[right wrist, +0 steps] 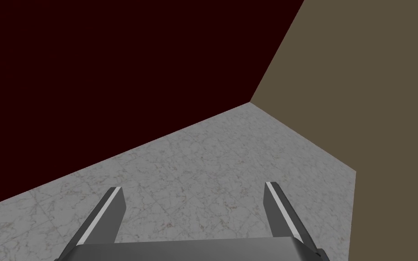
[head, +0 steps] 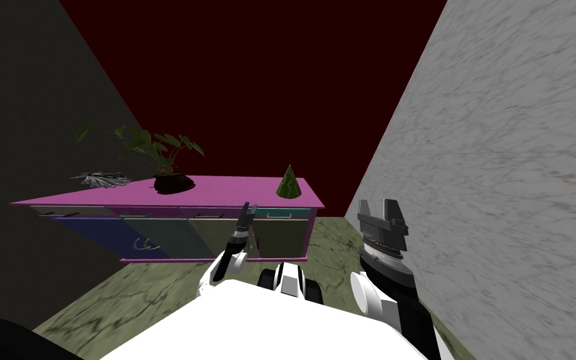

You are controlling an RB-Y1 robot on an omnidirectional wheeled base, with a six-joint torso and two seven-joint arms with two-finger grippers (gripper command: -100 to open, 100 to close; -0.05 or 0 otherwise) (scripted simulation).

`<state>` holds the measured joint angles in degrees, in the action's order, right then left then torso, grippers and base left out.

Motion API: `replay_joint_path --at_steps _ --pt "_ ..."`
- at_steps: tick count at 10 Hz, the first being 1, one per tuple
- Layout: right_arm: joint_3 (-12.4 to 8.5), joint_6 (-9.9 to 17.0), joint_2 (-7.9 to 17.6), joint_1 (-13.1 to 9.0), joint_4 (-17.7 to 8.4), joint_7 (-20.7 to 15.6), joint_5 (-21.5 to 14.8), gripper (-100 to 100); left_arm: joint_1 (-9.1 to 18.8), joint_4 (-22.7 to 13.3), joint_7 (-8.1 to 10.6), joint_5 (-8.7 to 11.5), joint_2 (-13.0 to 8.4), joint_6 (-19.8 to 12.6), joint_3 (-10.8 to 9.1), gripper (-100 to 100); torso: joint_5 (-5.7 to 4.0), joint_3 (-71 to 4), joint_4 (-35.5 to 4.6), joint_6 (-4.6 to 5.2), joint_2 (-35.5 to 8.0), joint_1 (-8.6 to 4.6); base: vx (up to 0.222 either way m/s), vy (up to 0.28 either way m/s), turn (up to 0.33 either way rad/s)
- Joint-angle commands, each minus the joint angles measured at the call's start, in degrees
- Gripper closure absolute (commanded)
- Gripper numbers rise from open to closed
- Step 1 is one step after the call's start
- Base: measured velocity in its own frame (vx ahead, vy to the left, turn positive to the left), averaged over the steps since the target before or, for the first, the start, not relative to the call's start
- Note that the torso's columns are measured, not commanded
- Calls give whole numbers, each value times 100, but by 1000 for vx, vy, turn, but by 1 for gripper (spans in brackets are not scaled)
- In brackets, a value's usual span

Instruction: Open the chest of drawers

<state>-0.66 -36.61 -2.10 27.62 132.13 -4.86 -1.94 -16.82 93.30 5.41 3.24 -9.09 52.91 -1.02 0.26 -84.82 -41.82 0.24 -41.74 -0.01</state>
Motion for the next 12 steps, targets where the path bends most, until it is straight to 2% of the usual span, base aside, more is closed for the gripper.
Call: replay_joint_path --at_steps 1,2,5,7,8,9,10,12 --pt "0 0 0 0 0 0 0 0 78 -372 21 -21 53 207 15 -100 1 -4 4 6 8 2 16 -58 42" --pt "0 0 0 0 0 0 0 0 78 -507 21 -21 53 207 15 -100 4 -10 12 10 19 -4 15 -52 36" --pt "0 0 0 0 0 0 0 0 199 -934 57 -26 108 514 -26 -100 17 -18 32 20 36 1 0 -65 29" --pt "0 0 0 0 0 0 0 0 199 -1034 57 -26 108 514 -26 -100 4 -25 16 20 42 -3 3 -55 17" --pt "0 0 1 0 0 0 0 0 258 -1245 74 -29 139 662 -45 -100 10 -22 18 27 39 6 3 -46 26" --pt "0 0 0 0 0 0 0 0 258 -1292 74 -29 139 662 -45 -100 15 -20 26 26 40 -5 2 -38 23" --pt "0 0 0 0 0 0 0 0 315 -1434 90 -32 169 807 -65 -100 15 -20 28 29 39 -8 11 -53 26" --pt "0 0 0 0 0 0 0 0 315 -1543 90 -32 169 807 -65 -100 5 -20 15 23 36 -8 -5 -54 14"
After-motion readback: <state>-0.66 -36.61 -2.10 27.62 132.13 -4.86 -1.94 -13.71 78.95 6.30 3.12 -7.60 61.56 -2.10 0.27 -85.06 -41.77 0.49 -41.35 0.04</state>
